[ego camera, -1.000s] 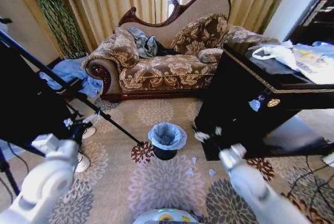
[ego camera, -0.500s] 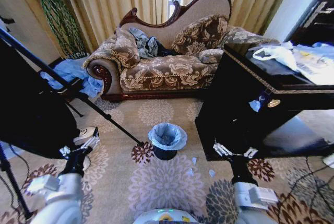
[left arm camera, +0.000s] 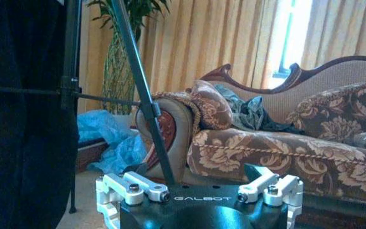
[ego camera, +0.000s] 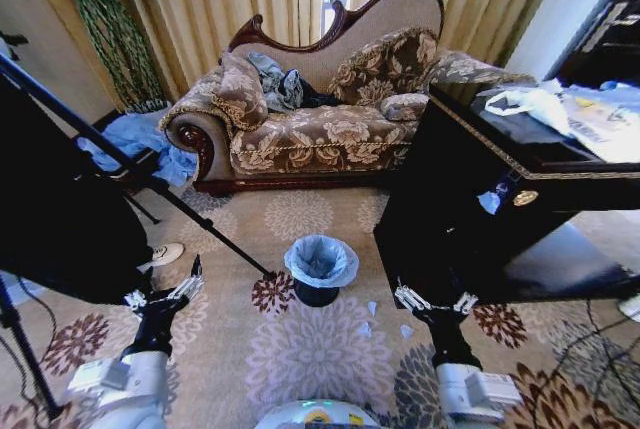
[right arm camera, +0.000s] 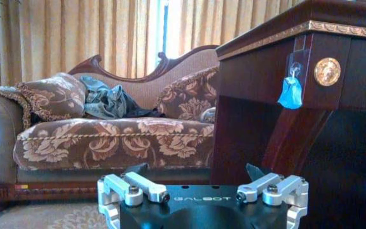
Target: Place a garbage bag over the trash bin.
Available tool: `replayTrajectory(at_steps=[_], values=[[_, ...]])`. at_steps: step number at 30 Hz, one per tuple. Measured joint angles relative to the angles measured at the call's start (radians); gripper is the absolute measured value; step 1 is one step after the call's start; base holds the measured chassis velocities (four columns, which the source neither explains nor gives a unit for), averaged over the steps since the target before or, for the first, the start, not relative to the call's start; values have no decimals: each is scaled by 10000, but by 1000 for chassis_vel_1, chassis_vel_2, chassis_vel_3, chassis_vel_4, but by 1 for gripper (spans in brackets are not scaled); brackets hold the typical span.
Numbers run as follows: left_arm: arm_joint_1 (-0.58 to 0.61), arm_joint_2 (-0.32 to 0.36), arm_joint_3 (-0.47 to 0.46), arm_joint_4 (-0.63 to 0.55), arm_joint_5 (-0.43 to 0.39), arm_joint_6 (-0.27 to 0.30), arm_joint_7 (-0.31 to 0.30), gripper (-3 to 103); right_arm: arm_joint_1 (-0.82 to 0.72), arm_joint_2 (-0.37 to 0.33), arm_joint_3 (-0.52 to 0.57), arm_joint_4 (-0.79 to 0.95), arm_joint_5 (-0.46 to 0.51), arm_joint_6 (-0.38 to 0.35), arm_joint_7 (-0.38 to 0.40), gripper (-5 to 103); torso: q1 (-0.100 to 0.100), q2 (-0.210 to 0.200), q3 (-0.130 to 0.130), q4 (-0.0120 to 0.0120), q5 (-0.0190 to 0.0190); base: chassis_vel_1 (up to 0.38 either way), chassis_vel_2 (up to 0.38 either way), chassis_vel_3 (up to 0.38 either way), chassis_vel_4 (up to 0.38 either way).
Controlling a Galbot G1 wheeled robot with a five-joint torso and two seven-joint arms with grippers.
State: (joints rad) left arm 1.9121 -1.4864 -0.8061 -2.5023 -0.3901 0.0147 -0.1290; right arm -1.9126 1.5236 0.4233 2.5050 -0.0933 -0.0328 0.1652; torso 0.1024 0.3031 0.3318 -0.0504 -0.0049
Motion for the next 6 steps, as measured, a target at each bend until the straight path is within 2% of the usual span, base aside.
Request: replayTrajectory(at_steps=[6], values=[[-12,16,-3,6,-23,6,-5,100,19,-13,-4,-15,24,-7,-5,100,0,0,0,0,0,0,0,0,0]])
